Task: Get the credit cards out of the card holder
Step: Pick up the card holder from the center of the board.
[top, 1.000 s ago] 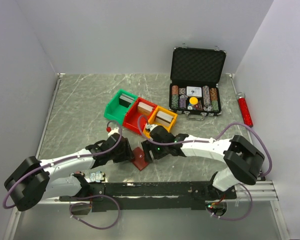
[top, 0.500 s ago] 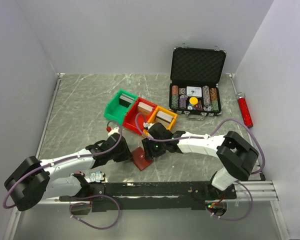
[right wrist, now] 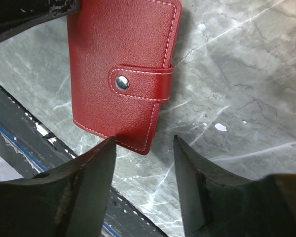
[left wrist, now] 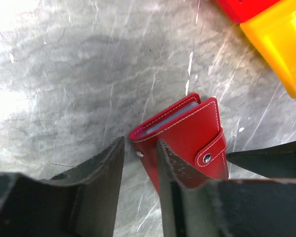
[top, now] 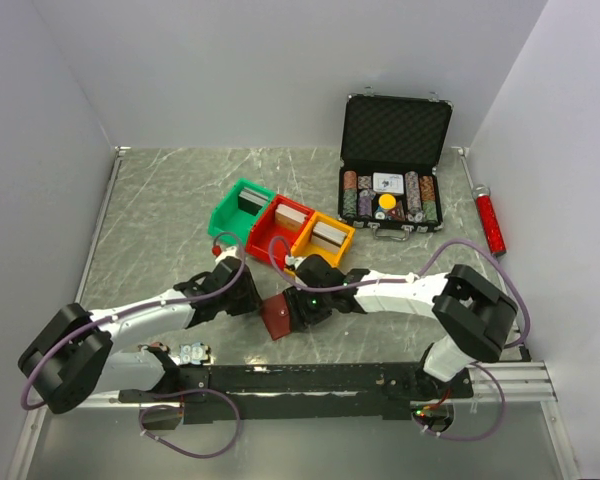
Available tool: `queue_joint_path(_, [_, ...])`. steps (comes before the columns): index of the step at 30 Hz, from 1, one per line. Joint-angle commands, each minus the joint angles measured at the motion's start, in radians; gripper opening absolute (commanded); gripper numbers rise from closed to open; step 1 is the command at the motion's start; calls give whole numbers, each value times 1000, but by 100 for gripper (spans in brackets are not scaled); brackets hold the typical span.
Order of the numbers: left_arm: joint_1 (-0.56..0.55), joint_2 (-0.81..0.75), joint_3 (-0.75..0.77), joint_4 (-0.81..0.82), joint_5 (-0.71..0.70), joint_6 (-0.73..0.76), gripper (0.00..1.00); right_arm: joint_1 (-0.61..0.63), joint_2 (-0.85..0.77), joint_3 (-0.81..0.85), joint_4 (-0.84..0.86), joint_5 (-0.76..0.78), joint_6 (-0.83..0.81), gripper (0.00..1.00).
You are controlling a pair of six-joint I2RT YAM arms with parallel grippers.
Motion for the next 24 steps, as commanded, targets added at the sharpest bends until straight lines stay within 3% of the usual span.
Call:
queue_joint_path(1, [7, -12, 35, 7, 0, 21, 41, -13, -44, -21, 28, 21, 36, 61])
queue_joint_path(7, [6, -78, 20, -22, -3, 4, 50, -57, -34, -16, 71, -22, 51, 60])
queue_joint_path(15, [6, -81, -28, 37, 44, -22, 47, -56, 20, 11, 91, -81, 45, 51])
queue_joint_path(24, [-22, -18, -44, 110, 75, -36, 41, -53, 43, 8, 101, -101, 51, 49])
